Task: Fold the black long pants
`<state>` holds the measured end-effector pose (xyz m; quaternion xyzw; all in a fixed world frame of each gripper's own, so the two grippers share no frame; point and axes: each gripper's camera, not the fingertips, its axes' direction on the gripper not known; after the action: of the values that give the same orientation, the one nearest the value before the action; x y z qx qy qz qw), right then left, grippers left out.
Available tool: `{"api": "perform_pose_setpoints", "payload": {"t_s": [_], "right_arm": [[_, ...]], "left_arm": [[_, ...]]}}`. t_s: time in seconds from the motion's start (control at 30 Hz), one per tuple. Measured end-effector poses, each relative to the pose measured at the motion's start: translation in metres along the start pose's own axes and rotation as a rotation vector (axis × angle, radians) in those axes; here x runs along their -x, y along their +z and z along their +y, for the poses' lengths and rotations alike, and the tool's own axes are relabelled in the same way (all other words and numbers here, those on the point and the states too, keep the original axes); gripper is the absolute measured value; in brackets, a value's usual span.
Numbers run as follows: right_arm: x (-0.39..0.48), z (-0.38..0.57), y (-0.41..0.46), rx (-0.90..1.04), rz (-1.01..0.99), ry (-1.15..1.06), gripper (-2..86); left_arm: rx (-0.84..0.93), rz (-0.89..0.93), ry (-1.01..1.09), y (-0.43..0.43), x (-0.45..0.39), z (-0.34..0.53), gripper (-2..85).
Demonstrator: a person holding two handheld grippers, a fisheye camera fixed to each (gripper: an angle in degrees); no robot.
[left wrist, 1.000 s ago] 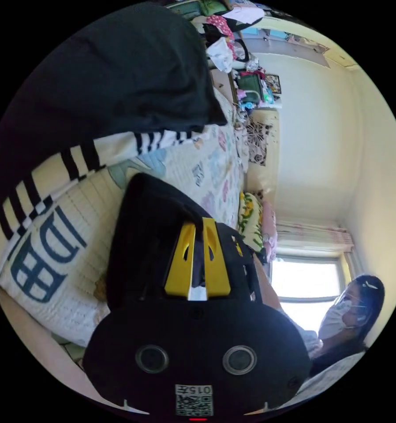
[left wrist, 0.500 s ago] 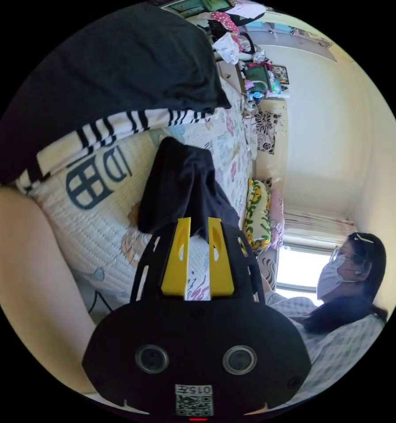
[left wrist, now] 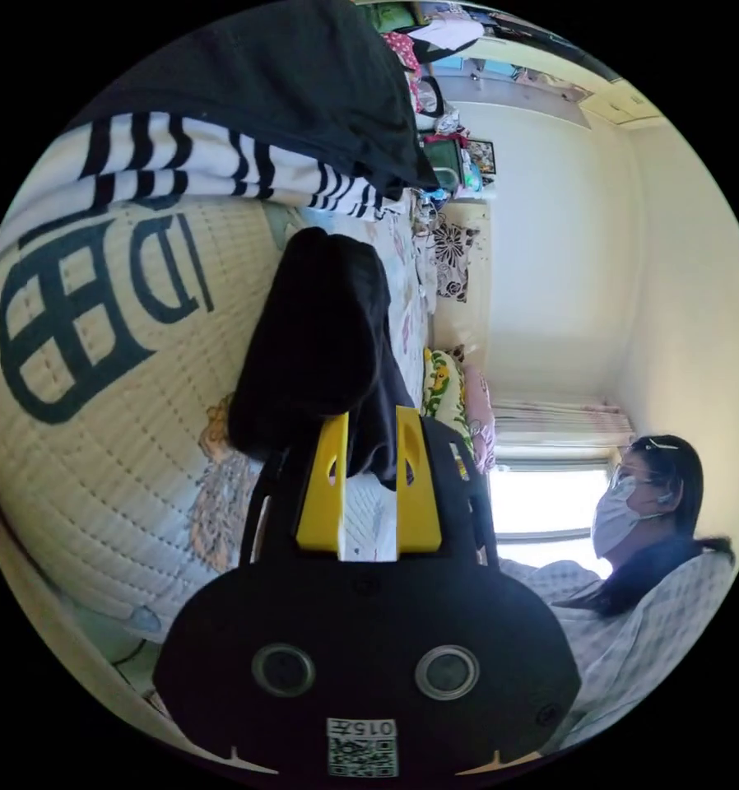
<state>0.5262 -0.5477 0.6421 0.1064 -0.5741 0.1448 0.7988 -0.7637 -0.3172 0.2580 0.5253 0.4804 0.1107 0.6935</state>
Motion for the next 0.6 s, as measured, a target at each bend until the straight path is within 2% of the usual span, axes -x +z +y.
{"api": "perform_pose_setpoints", "payload": {"t_s": [0.13, 0.23, 0.33, 0.4, 0.5, 0.6], "right_arm": [[-0.01, 0.0, 0.002, -0.006, -0.038, 0.019, 5.1], [-0.015, 0.011, -0.011, -0.047, -0.068, 0.006, 3.7], [-0.011, 0.029, -0.039, -0.067, -0.035, -0.016, 2.5], [-0.007, 0.048, -0.07, -0.066, -0.03, -0.037, 1.9], [-0.009, 0.083, -0.114, -0.079, -0.017, -0.029, 1.3], [-0.019, 0.128, -0.168, -0.117, -0.02, 0.022, 0.8]], "left_arm": [[0.101, -0.013, -0.067, 0.001, -0.003, 0.023, 10.5], [0.159, -0.089, -0.106, 0.004, 0.004, 0.041, 12.3], [0.035, -0.007, -0.147, 0.007, 0.017, 0.039, 13.6], [-0.014, 0.007, -0.072, 0.02, 0.012, 0.021, 13.9], [0.007, -0.086, 0.012, 0.034, 0.01, 0.002, 8.5], [0.002, 0.024, -0.041, 0.029, 0.014, -0.006, 3.5]]}}
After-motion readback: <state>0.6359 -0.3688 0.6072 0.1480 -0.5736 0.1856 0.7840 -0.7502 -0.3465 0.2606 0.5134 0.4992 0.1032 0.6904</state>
